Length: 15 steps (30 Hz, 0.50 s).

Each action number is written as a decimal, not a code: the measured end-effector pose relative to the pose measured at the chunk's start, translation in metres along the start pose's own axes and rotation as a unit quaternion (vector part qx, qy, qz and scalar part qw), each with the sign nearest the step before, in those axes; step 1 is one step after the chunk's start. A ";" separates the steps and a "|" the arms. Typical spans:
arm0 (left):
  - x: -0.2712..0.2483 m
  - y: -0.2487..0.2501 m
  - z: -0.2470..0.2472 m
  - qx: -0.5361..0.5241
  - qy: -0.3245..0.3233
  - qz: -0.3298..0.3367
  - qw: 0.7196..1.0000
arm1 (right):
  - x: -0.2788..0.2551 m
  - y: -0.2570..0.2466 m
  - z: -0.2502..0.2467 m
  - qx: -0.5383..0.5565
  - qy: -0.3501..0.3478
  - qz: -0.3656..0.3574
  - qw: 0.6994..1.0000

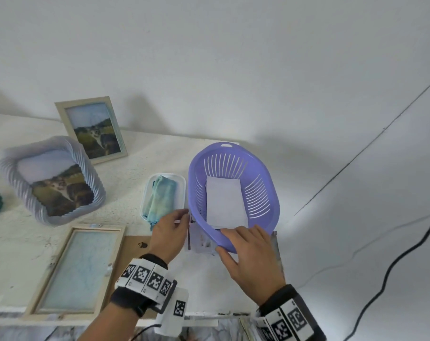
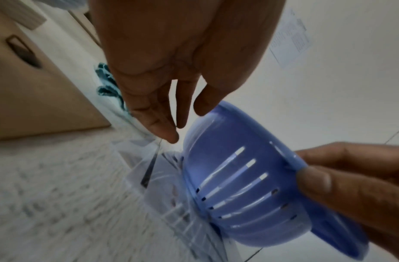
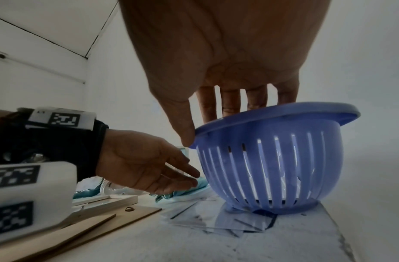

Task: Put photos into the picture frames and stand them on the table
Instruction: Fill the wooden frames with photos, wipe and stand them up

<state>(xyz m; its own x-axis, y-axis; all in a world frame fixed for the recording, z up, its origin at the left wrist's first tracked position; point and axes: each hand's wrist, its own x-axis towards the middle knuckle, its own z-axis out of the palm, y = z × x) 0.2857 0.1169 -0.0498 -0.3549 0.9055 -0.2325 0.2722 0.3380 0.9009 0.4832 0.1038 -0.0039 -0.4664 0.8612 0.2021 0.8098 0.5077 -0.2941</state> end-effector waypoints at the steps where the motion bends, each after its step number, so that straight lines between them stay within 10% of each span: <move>1: 0.000 0.002 -0.002 -0.049 0.007 -0.004 0.999 | 0.001 0.001 -0.002 0.005 -0.012 -0.003 1.000; 7: -0.006 0.021 -0.006 -0.217 -0.021 -0.014 0.976 | 0.044 0.008 -0.039 0.103 -0.133 0.016 0.986; 15: -0.003 0.023 -0.006 -0.240 -0.025 -0.013 0.970 | 0.182 0.017 -0.050 -0.121 -0.250 -0.006 0.961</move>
<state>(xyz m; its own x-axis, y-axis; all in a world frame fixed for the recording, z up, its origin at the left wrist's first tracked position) 0.2880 0.1203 -0.0262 -0.3089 0.9140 -0.2632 -0.1880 0.2126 0.9589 0.4299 0.2680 0.0743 -0.5400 0.7913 -0.2867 0.8340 0.5489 -0.0557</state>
